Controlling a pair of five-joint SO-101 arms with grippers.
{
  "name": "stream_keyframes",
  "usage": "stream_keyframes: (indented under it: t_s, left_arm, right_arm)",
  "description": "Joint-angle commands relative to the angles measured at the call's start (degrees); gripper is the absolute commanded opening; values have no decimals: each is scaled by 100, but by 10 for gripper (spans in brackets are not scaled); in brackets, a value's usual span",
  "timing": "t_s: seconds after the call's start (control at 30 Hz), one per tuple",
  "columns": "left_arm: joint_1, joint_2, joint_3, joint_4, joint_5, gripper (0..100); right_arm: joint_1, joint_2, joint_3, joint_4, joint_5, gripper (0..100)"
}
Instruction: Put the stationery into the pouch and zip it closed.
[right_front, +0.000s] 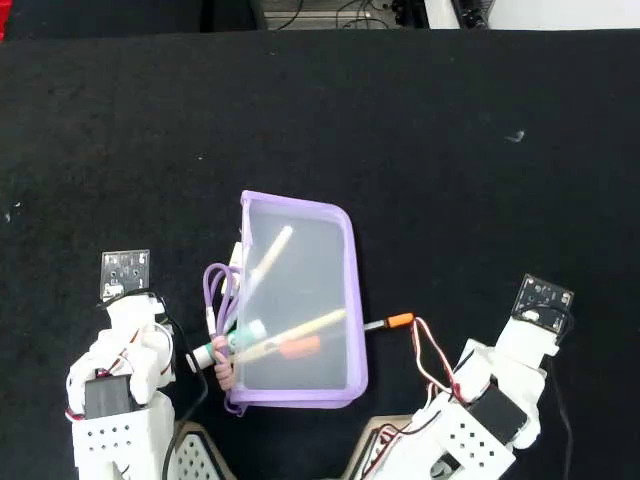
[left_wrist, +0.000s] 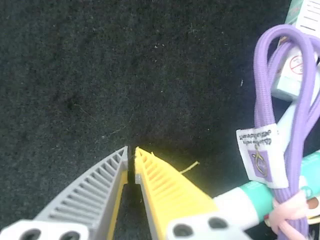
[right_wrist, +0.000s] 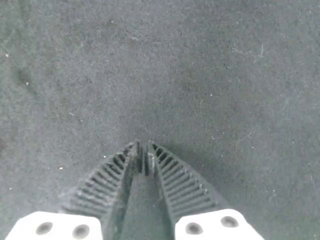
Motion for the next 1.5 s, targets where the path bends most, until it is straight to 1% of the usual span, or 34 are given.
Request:
stream_keyframes:
  t_s: [0.0, 0.43, 0.6, 0.7, 0.77, 0.83, 0.97, 1.1, 1.27, 1.33, 1.4, 1.47]
  left_arm:
    - [57, -26, 127, -105, 53, 30]
    - [57, -26, 127, -105, 53, 30]
    - [57, -26, 127, -105, 53, 30]
    - [57, -26, 127, -105, 53, 30]
    - [57, -26, 127, -105, 53, 30]
    - [57, -26, 127, -105, 53, 30]
    - [66, -26, 127, -105, 53, 30]
    - [57, -26, 127, -105, 53, 30]
    - [57, -26, 127, -105, 53, 30]
    - [57, -26, 127, -105, 53, 30]
    - [57, -26, 127, -105, 53, 30]
    - [57, -26, 127, -105, 53, 30]
  right_arm:
    - [53, -611, 13, -26, 18, 11]
    - [44, -611, 13, -35, 53, 11]
    - [-158, -620, -347, -809, 53, 11]
    - [-281, -620, -927, -941, 53, 11]
    - [-624, -576, -1437, -1037, 132, 11]
    - [-809, -567, -1859, -888, 273, 11]
    - [-1284, -549, -2484, -721, 281, 11]
    - [-2444, -479, -2853, -712, 325, 12]
    - [-4035, -259, -2695, -905, 334, 13]
    - [-4457, -75, -2598, -1020, 290, 37]
    - [-4686, 215, -2633, -1134, 193, 78]
    - [-4818, 593, -2835, -1284, -167, 106]
